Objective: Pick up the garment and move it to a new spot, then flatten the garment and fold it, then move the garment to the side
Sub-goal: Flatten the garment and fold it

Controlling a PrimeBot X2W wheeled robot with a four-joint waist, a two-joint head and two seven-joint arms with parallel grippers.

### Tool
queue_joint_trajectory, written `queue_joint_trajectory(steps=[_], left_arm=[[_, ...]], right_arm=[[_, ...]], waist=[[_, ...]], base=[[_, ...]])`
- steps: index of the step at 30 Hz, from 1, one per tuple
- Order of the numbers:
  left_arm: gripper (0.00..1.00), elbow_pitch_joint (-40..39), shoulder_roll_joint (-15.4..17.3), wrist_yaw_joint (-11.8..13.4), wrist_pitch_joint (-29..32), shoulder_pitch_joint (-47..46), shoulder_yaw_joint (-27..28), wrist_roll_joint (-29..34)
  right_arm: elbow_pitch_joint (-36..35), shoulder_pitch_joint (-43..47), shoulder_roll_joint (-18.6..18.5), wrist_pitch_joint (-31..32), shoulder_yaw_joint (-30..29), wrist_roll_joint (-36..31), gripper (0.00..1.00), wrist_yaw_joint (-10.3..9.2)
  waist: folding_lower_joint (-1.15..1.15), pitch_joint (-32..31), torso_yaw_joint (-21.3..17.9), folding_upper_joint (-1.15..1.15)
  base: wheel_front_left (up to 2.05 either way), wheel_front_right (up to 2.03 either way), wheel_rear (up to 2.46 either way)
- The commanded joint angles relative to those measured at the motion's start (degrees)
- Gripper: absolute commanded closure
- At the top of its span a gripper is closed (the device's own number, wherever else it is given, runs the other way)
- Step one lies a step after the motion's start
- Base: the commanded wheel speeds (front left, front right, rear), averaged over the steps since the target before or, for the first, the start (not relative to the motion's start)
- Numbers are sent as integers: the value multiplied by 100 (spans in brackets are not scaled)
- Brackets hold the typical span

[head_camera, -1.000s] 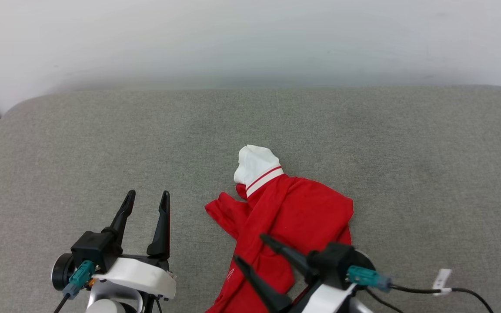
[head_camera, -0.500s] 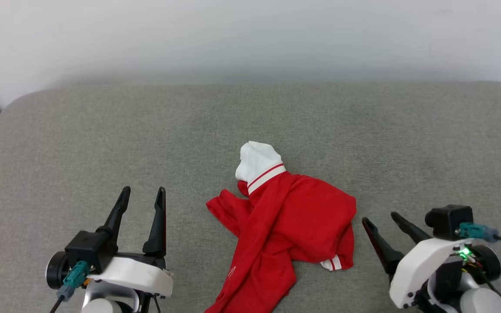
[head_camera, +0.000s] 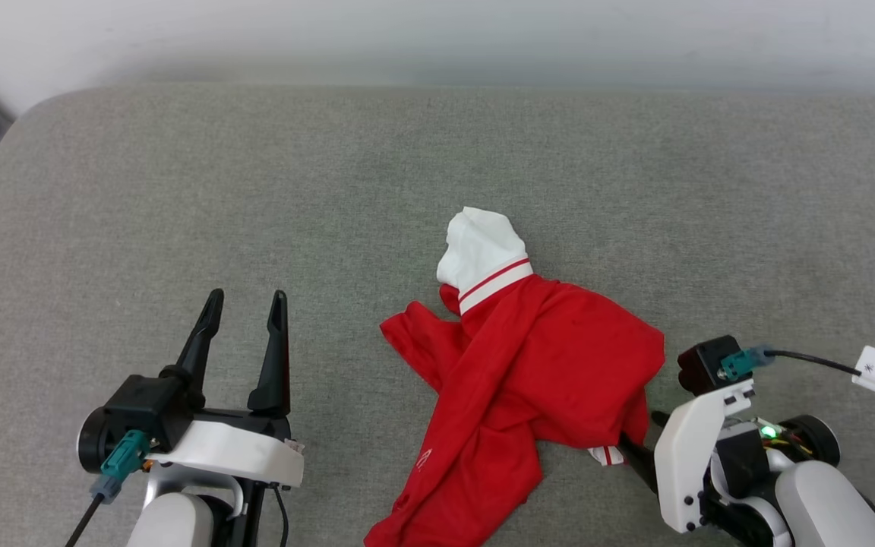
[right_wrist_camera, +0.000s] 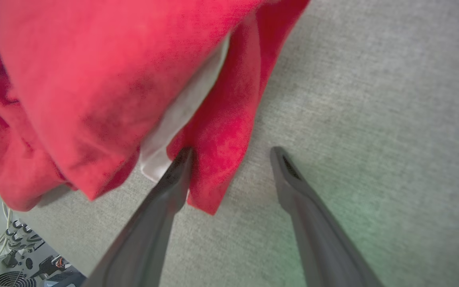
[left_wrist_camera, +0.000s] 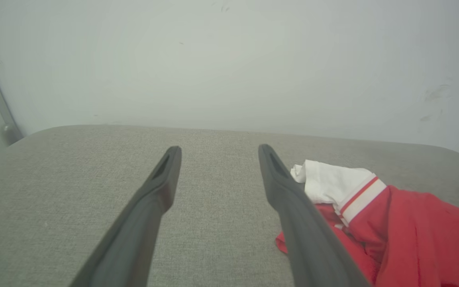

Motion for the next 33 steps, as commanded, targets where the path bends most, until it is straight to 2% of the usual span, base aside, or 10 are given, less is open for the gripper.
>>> queue_joint_trajectory(steps=[1,5,6,7,12,18,22,26,28,33], left_arm=[[0,10,-34,-20,-13,-56,15,19],[0,48,-85,-63,-13,-118,41,44],[0,57,-97,-69,-13,-120,51,52],[0,66,-103,-73,-13,-111,71,57],[0,104,-144,-100,-14,-64,151,67],[0,108,-179,-130,-14,11,193,117],[0,114,-198,-147,-14,50,198,155],[0,126,-222,-177,-14,99,196,160],[0,129,-222,-181,-14,107,199,158],[0,145,-212,-163,-14,188,249,164]], right_arm=[[184,-34,34,73,100,75,0,0],[639,-95,40,303,396,190,0,0],[694,-121,40,326,434,223,54,0],[703,-178,30,305,435,248,100,0],[414,-752,-286,-195,63,-4,100,-5],[109,-1072,-322,-757,-780,-520,100,-1],[10,-695,-136,-1013,-1451,-768,100,0],[251,-5,153,-1213,-1975,-874,100,0],[351,200,206,-1269,-2064,-925,100,0],[864,1046,632,-1589,-2325,-949,100,0]], waist=[[0,76,57,0],[0,123,105,0],[0,122,110,0],[0,117,110,0],[0,25,35,0],[0,-135,-103,0],[0,-191,-131,0],[0,-219,-120,0],[0,-226,-118,0],[0,-270,-149,0]], base=[[0,0,0],[0,0,0],[0,0,0],[0,0,0],[0,0,0],[0,0,0],[0,0,0],[0,0,0],[0,0,0],[0,0,0]])
